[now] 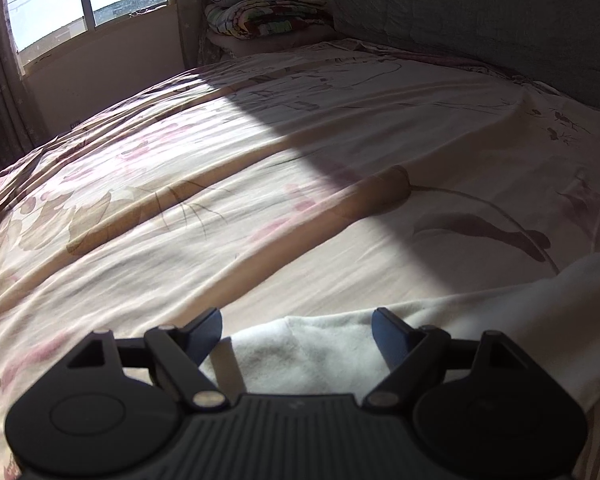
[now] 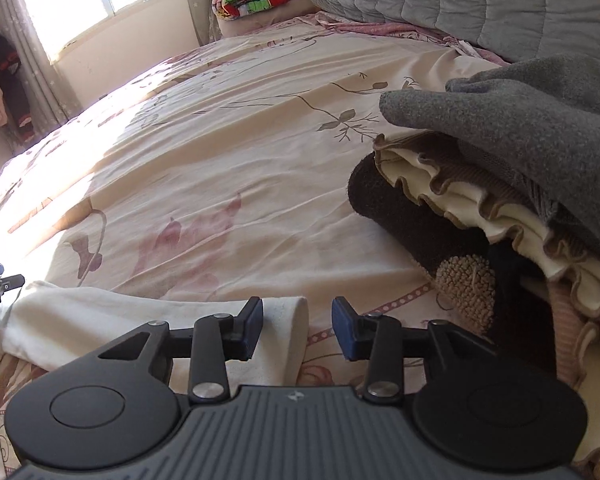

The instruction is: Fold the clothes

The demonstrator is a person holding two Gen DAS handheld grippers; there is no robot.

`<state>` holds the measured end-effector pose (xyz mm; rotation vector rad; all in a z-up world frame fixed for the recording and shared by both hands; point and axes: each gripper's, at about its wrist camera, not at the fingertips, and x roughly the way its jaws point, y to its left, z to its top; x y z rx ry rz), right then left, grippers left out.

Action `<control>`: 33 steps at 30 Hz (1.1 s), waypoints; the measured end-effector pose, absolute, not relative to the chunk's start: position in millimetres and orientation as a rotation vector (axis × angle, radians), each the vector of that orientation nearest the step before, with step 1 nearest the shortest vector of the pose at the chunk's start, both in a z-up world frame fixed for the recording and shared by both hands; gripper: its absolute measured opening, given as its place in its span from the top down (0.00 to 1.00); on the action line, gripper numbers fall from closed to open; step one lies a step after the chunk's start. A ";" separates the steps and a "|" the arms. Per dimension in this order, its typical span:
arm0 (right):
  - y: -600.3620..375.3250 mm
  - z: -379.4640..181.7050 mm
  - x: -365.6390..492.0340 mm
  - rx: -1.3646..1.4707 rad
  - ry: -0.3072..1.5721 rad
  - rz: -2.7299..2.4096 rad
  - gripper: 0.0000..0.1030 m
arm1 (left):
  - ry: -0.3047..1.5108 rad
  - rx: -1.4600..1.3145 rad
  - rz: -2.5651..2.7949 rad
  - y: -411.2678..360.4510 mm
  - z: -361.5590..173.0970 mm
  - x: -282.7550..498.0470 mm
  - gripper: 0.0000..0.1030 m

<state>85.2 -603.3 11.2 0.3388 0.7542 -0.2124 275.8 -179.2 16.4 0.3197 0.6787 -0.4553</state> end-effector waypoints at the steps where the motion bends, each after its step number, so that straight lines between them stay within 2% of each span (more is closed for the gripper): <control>1: -601.3 7.6 86.3 0.328 0.755 -0.211 0.61 | 0.683 0.309 -0.467 -175.9 15.5 278.3 0.19; 5: -591.6 2.4 85.4 0.247 0.722 -0.206 0.62 | 0.713 0.240 -0.509 -162.4 12.3 289.9 0.19; 7: -590.6 1.9 85.5 0.237 0.711 -0.196 0.68 | 0.732 0.195 -0.526 -155.6 10.9 296.1 0.19; 15: -592.8 0.7 82.2 0.243 0.691 -0.183 0.76 | 0.751 0.083 -0.571 -136.5 12.9 305.8 0.27; 17: -593.3 0.1 80.8 0.244 0.687 -0.182 0.78 | 0.753 0.098 -0.580 -135.3 12.4 305.0 0.43; 18: -593.1 -0.2 80.1 0.242 0.685 -0.182 0.79 | 0.753 0.095 -0.585 -134.8 12.8 303.6 0.56; 20: -592.7 -0.6 78.8 0.236 0.682 -0.182 0.82 | 0.754 0.088 -0.595 -133.8 13.7 300.9 0.70; 21: -591.2 -0.5 78.5 0.227 0.679 -0.184 0.86 | 0.754 0.085 -0.600 -133.3 14.1 299.5 0.90; 28: -569.3 8.9 74.5 0.070 0.598 -0.264 0.91 | 0.556 0.168 -0.496 -153.5 20.1 267.5 0.93; 33: -570.1 9.8 91.2 -0.016 0.600 -0.319 0.92 | 0.521 0.222 -0.421 -170.9 10.2 269.3 0.93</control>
